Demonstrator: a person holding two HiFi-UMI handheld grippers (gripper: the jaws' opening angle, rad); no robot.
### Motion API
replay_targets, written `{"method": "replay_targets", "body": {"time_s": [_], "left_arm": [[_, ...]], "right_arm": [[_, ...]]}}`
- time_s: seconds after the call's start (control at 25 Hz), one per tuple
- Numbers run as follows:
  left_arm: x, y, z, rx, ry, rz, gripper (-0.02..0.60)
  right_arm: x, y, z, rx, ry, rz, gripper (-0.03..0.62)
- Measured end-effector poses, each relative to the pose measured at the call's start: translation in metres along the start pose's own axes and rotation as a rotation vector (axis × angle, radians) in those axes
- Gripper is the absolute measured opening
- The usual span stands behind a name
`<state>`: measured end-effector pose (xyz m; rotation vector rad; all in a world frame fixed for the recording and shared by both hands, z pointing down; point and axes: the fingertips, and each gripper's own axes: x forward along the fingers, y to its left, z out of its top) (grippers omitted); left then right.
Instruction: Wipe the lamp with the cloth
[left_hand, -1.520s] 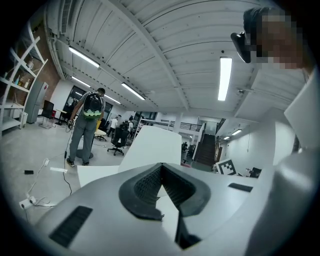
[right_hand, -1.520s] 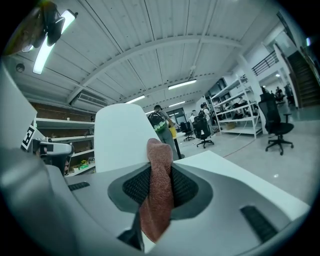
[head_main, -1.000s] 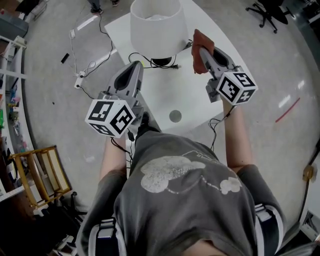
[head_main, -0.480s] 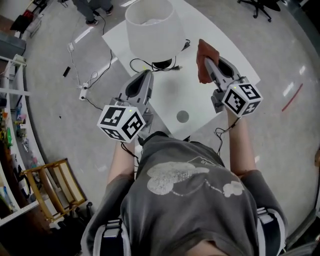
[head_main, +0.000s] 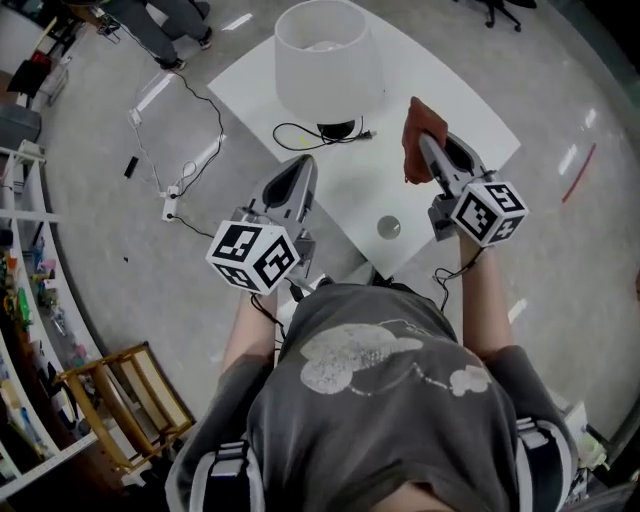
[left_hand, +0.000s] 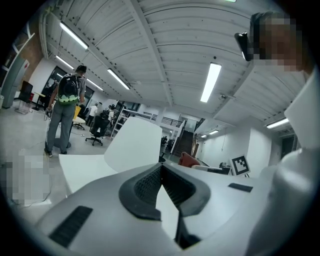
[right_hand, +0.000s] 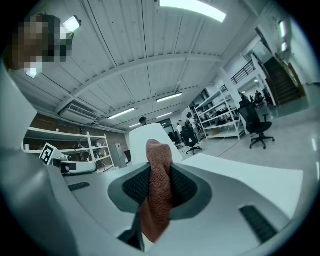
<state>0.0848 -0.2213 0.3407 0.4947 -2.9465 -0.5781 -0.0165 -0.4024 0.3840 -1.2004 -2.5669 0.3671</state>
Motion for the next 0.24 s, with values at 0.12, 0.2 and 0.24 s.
{"method": "replay_targets", "body": {"time_s": [0.12,0.2,0.24], "left_arm": [[-0.006,0.006,0.000,-0.058,0.010,-0.052,0.008],[-0.005,0.008,0.007,-0.087,0.002,-0.085,0.008],[-0.004,0.009,0.012,-0.097,-0.003,-0.097,0.008]], "right_arm": [[0.004,0.004,-0.003,-0.012,0.007,-0.024,0.086],[0.008,0.003,0.000,-0.019,0.017,-0.038,0.086],[0.011,0.003,0.002,-0.021,0.022,-0.045,0.086]]}}
